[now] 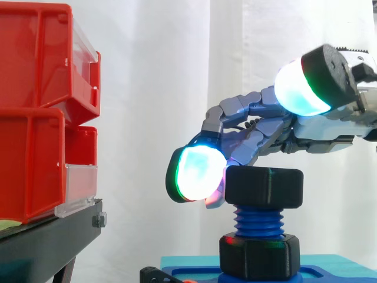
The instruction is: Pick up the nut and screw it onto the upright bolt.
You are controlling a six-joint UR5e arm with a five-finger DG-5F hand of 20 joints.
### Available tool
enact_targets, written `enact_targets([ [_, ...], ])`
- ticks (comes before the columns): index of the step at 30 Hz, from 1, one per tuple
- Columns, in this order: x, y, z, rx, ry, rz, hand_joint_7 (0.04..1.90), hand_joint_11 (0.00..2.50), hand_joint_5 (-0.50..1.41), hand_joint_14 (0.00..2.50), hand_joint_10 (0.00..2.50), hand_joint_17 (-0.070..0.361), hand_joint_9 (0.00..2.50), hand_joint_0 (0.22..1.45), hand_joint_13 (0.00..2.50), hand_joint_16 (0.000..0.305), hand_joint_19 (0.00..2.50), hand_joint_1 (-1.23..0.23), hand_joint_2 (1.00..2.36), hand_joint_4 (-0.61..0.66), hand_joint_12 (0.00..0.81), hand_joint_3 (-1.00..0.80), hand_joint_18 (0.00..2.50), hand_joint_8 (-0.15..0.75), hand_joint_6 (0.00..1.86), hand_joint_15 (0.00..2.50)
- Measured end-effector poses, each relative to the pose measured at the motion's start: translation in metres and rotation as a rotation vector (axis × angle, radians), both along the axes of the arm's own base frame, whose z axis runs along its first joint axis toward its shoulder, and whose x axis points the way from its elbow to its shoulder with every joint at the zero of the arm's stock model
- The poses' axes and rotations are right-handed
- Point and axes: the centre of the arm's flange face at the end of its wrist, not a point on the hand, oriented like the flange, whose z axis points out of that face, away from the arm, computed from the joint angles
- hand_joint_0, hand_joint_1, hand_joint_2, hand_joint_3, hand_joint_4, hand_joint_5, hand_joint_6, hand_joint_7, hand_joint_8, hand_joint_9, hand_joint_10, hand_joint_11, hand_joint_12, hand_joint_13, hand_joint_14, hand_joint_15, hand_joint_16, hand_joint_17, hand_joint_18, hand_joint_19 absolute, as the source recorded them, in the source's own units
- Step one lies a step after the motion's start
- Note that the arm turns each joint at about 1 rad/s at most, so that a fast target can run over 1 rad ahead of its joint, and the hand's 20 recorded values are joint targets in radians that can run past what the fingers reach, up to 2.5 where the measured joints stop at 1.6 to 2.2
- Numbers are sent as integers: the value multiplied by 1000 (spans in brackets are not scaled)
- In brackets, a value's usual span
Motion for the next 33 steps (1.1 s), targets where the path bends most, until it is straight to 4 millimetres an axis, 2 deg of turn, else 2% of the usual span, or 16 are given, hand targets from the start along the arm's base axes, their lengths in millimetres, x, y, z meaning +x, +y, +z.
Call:
enact_targets([
  [9,-3,-12,-1,-21,7,-10,1424,3,-36,0,0,65,727,502,359,29,0,-290,1000,255,272,-500,72,277,500,0],
  [13,-3,-17,-1,-32,5,-13,1330,15,0,0,0,58,901,511,474,26,0,-314,1000,197,256,-500,177,275,566,0],
  [19,-5,-26,-1,-50,1,-18,1355,16,49,0,0,44,1140,521,624,20,0,-345,1000,102,200,-500,353,199,551,0],
  [24,-6,-33,-1,-56,0,-21,1349,26,63,0,0,36,1299,525,718,16,0,-357,1000,76,167,-500,463,184,550,0],
  [27,-7,-38,-1,-57,0,-26,1432,55,50,0,2,37,1299,519,724,16,0,-339,1000,113,173,-500,458,208,507,0],
  [28,-7,-39,-1,-57,0,-27,1360,80,15,0,3,41,1240,511,694,18,0,-307,1000,180,189,-500,427,215,502,0],
  [29,-7,-41,-1,-57,0,-28,1360,80,15,0,3,41,1240,511,694,18,0,-307,1000,180,189,-500,427,215,502,0],
  [31,-7,-43,-1,-57,-1,-28,1123,66,-52,0,0,51,1106,498,600,23,0,-278,1000,239,230,-500,345,240,505,0],
  [33,-8,-44,0,-57,-4,-27,1019,33,-87,0,1,57,1031,491,555,25,0,-262,1000,248,249,-500,298,242,504,0],
])
